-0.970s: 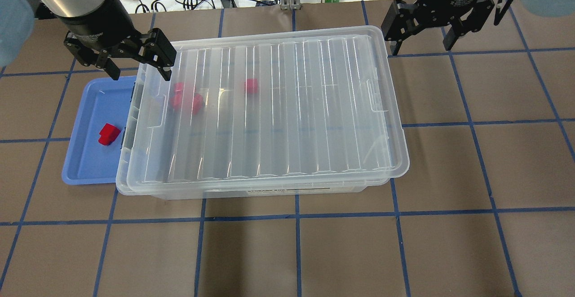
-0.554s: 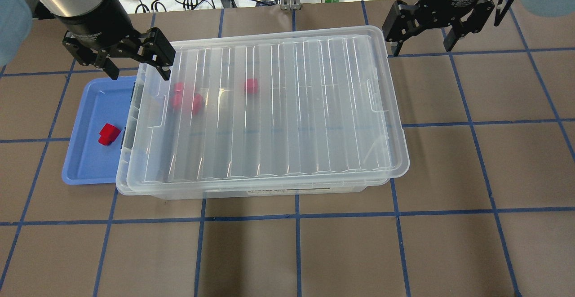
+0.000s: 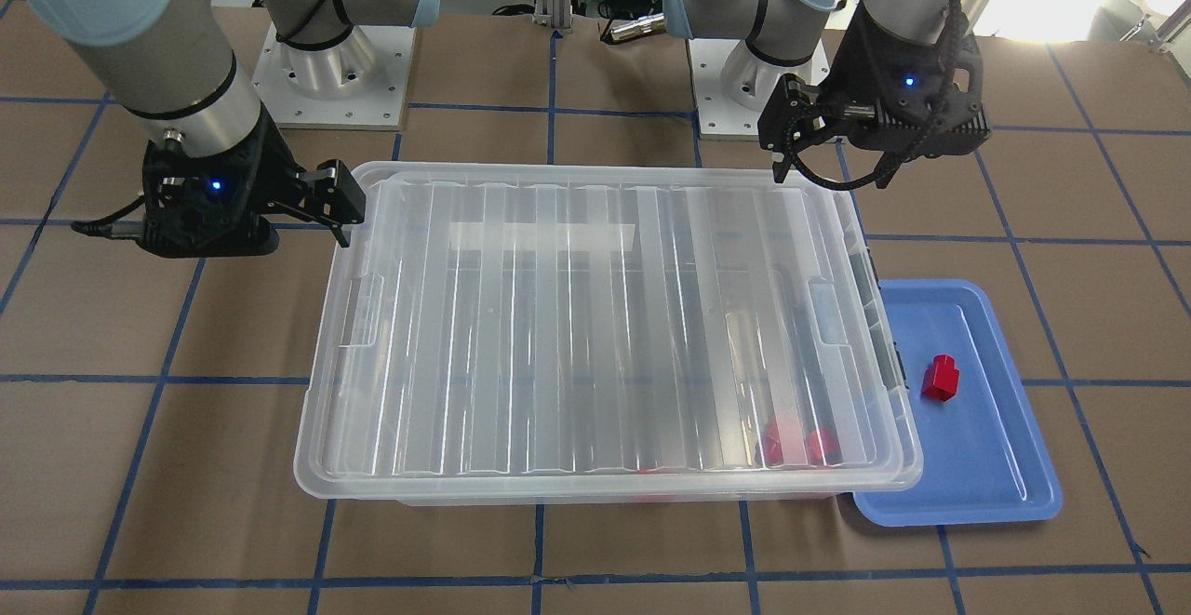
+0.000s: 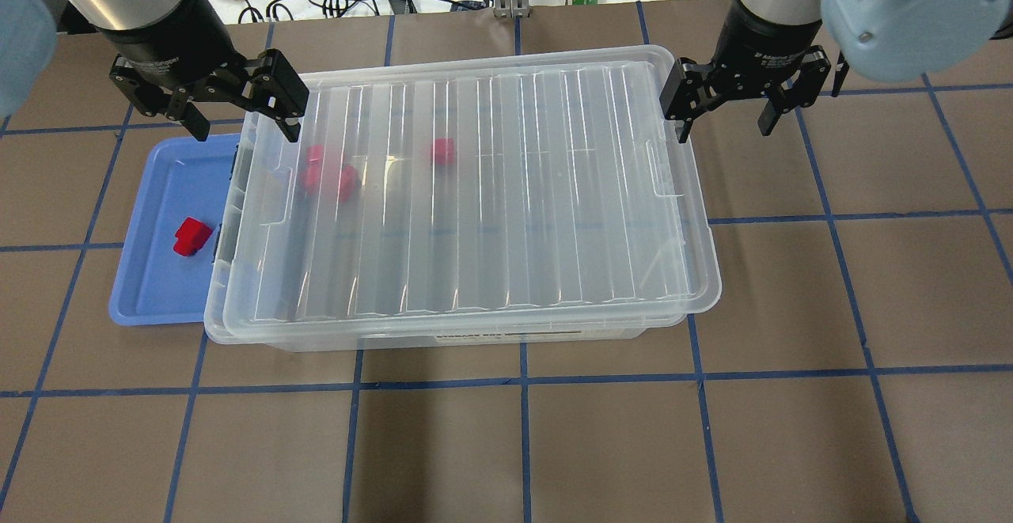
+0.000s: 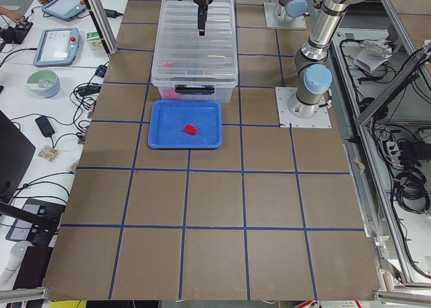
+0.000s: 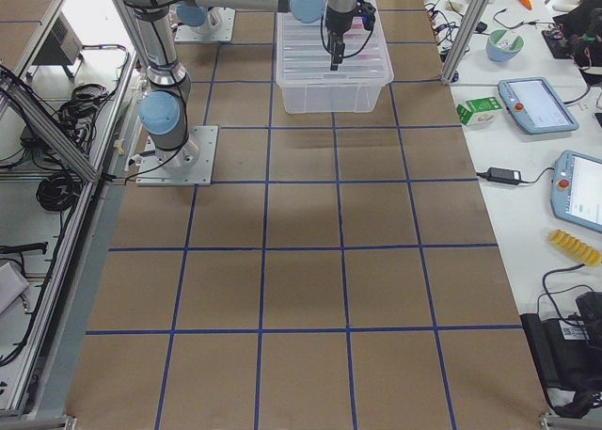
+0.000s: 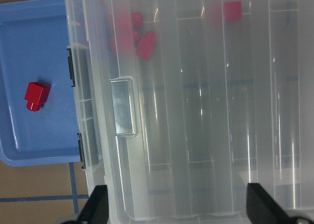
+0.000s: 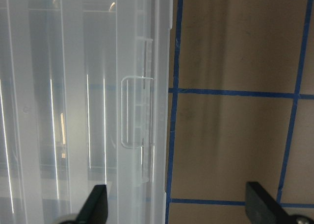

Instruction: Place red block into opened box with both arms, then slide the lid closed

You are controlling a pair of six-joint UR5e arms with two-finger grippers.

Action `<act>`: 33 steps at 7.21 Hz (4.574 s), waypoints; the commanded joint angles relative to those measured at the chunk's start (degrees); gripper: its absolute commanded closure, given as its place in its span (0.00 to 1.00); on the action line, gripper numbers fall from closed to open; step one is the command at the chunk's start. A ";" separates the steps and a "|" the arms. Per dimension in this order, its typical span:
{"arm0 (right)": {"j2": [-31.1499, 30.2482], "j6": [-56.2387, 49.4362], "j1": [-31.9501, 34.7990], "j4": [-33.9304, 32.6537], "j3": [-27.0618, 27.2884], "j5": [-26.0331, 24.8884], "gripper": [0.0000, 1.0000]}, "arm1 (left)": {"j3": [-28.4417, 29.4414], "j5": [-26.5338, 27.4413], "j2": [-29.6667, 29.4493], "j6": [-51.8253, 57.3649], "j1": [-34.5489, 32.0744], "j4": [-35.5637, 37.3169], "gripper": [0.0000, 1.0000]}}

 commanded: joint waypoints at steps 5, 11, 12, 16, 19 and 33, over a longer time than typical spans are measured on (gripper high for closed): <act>4.17 -1.11 -1.92 -15.26 8.27 -0.14 0.00 | -0.03 0.09 -0.06 0.31 0.01 0.00 0.00; 4.17 -11.04 -13.18 -14.39 7.56 -1.81 0.00 | -0.03 0.00 0.12 0.57 0.10 0.00 0.00; 4.17 -11.13 -15.19 -14.21 7.74 -1.99 0.00 | -0.03 0.00 0.03 0.66 0.10 0.00 0.00; 3.82 -13.06 -20.64 -14.03 7.83 -2.08 0.00 | 0.33 0.09 -1.20 5.97 2.01 0.79 0.00; 3.55 -14.03 -20.92 -14.03 7.57 -1.99 0.00 | -1.87 -1.14 -5.04 28.06 22.98 1.05 0.00; -7.52 5.13 1.76 -0.41 0.44 -1.20 0.00 | -20.68 -2.72 -26.16 45.05 29.01 42.10 0.28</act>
